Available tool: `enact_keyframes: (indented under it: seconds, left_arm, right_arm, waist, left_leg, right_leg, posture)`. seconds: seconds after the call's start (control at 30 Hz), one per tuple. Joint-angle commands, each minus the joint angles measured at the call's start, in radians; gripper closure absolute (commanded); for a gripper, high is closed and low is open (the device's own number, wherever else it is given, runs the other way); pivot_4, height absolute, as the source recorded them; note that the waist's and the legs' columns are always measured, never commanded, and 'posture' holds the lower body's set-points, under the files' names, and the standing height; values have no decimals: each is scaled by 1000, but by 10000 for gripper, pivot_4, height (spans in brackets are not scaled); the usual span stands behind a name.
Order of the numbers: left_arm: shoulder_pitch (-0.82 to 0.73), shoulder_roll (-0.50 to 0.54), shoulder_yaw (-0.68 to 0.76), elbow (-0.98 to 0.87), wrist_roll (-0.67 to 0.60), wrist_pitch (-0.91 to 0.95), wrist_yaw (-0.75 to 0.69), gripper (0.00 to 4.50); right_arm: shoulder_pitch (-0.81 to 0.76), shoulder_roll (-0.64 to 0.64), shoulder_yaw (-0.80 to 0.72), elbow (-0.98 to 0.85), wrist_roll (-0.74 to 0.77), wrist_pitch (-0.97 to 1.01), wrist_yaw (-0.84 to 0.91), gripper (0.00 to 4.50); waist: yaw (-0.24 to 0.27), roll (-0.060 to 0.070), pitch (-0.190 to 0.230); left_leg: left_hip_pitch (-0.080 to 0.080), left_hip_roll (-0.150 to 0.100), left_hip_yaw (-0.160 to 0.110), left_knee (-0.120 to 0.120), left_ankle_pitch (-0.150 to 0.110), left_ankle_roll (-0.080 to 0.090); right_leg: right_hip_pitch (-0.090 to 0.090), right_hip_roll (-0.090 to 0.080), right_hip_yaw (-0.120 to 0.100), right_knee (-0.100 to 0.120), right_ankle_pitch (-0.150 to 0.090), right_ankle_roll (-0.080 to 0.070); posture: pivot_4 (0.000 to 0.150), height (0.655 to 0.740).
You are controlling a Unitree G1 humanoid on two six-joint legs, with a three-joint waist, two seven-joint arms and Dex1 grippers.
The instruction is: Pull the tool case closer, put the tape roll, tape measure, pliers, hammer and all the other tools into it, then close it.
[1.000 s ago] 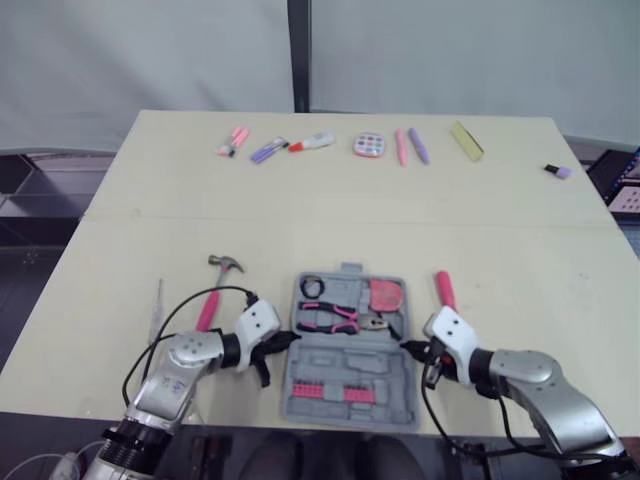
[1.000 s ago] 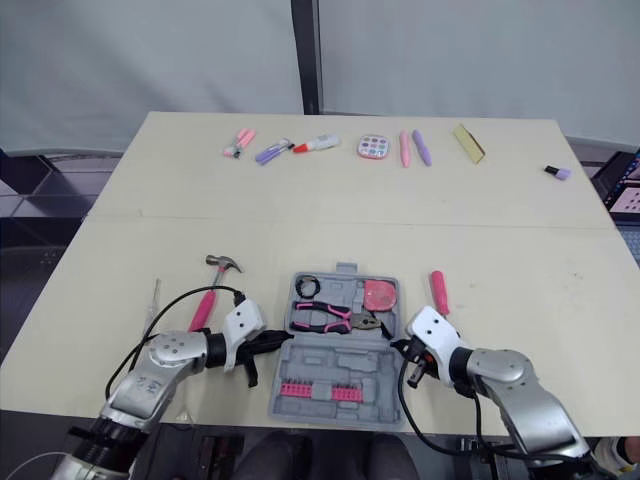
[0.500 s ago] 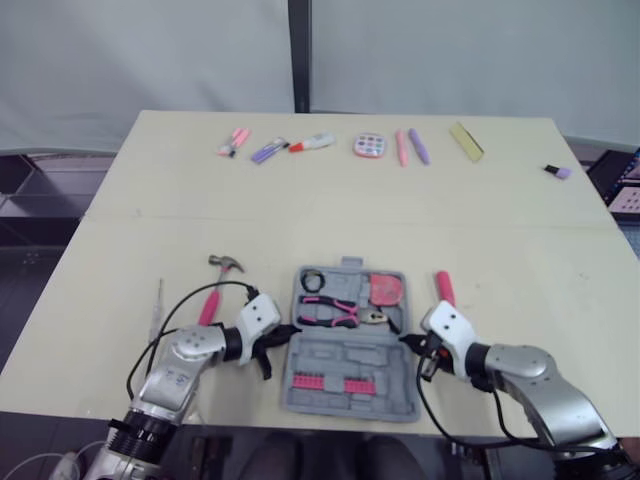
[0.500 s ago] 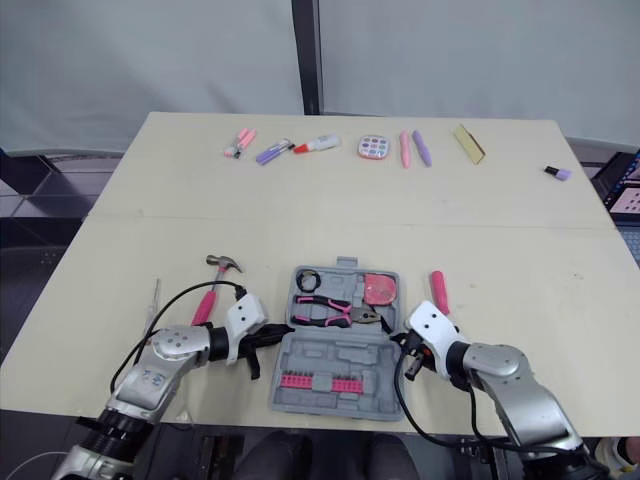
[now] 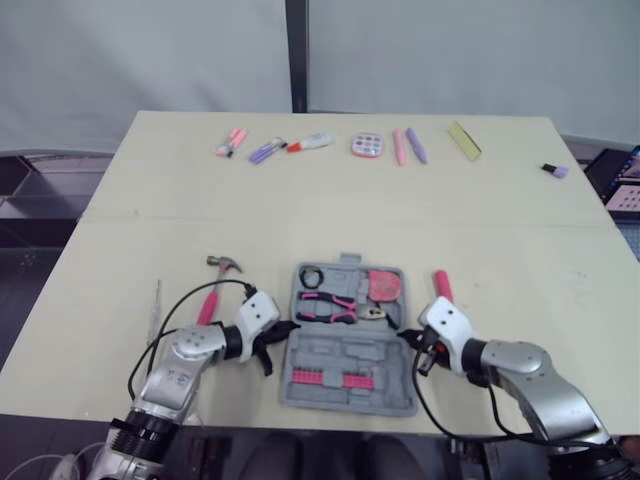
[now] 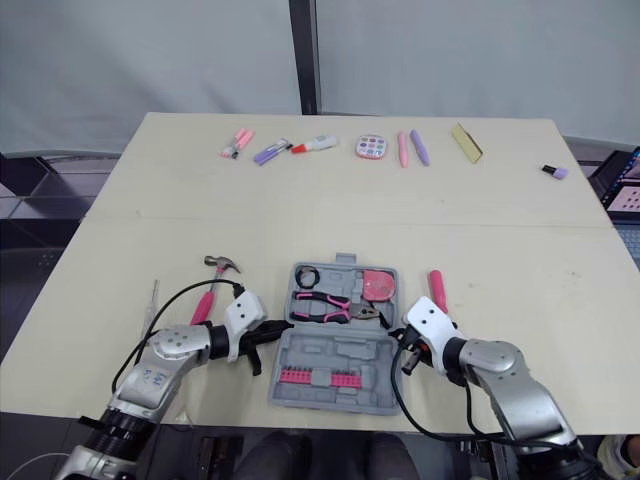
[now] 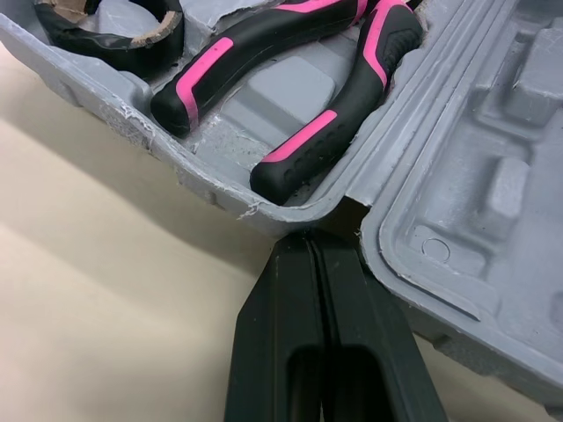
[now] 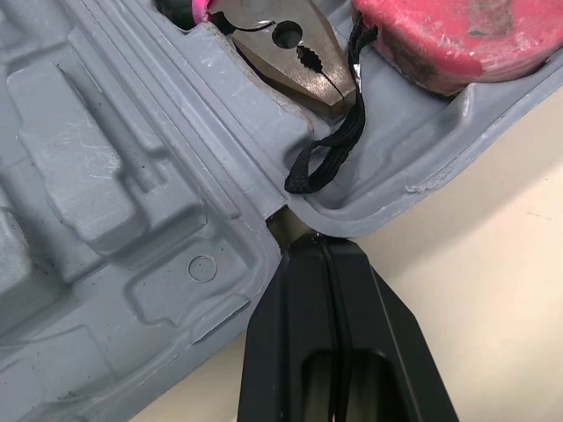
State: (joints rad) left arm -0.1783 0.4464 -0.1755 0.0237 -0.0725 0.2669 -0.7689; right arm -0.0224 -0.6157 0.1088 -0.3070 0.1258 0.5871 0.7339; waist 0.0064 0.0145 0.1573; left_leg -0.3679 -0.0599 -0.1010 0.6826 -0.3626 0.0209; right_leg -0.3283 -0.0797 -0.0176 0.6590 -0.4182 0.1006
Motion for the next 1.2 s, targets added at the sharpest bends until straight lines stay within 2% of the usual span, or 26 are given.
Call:
enact_keyframes:
  seconds: [0.03, 1.2]
  left_arm:
    - [-3, -8, 0, -6, -1, -15, 12, 44506]
    - [-47, -21, 14, 48, -1, -38, 35, 44506]
  right_arm:
    - [1, 3, 1, -10, 7, -19, -5, 45000]
    - [-50, 35, 16, 38, -15, -38, -22, 45000]
  waist:
    - [-1, 0, 0]
    - [-7, 0, 0]
  left_leg:
    - [0, 0, 0, 0, 0, 0]
    - [0, 0, 0, 0, 0, 0]
  right_leg:
    - [0, 0, 0, 0, 0, 0]
    - [0, 0, 0, 1, 0, 0]
  posture:
    - [1500, 7134]
    - [1500, 7134]
